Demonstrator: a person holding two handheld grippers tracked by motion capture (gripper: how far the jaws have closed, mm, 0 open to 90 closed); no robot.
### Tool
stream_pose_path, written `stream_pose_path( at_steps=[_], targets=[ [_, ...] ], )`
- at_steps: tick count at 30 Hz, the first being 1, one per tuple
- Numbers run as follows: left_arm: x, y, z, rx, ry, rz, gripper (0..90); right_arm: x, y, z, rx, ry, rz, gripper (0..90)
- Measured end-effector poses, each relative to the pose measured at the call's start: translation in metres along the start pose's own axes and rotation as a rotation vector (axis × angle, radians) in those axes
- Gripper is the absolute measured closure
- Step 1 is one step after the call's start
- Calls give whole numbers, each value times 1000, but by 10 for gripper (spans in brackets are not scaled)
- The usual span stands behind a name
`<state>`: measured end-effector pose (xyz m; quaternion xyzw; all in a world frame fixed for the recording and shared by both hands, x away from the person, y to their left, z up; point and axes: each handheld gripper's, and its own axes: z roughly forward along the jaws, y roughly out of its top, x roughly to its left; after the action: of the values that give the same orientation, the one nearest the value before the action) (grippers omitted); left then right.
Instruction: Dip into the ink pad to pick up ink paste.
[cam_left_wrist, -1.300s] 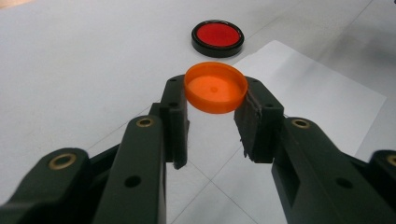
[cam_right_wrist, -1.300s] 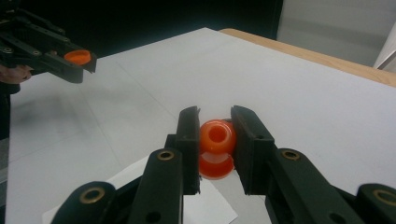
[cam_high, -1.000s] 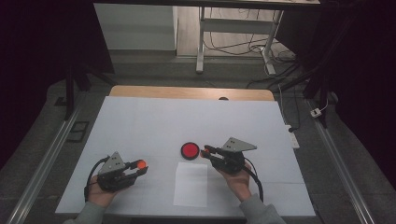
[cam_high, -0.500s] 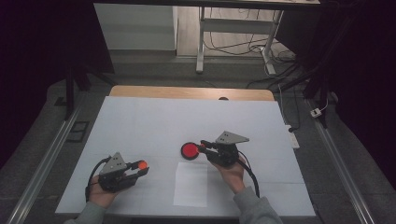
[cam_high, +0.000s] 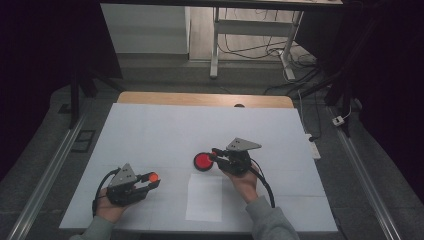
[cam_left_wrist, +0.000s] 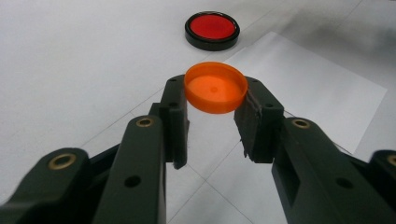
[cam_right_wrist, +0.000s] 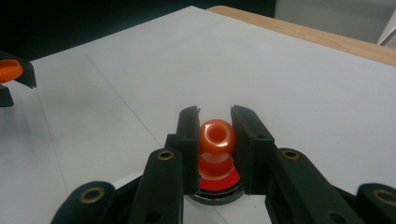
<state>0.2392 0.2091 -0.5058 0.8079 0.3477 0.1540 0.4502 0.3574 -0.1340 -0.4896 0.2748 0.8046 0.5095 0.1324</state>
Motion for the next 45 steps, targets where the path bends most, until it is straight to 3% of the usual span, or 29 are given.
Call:
stream_pose_path(
  at_steps=[22, 28, 45],
  targets=[
    [1, -1, 1, 11, 4, -3, 653, -4, 3, 23, 45, -4, -1, 719],
    [1, -1, 1, 10, 3, -3, 653, -2, 1, 36, 91, -4, -20, 719],
    [1, -1, 0, 8, 7, -6, 652, 0, -3, 49, 129, -30, -62, 719]
  ],
)
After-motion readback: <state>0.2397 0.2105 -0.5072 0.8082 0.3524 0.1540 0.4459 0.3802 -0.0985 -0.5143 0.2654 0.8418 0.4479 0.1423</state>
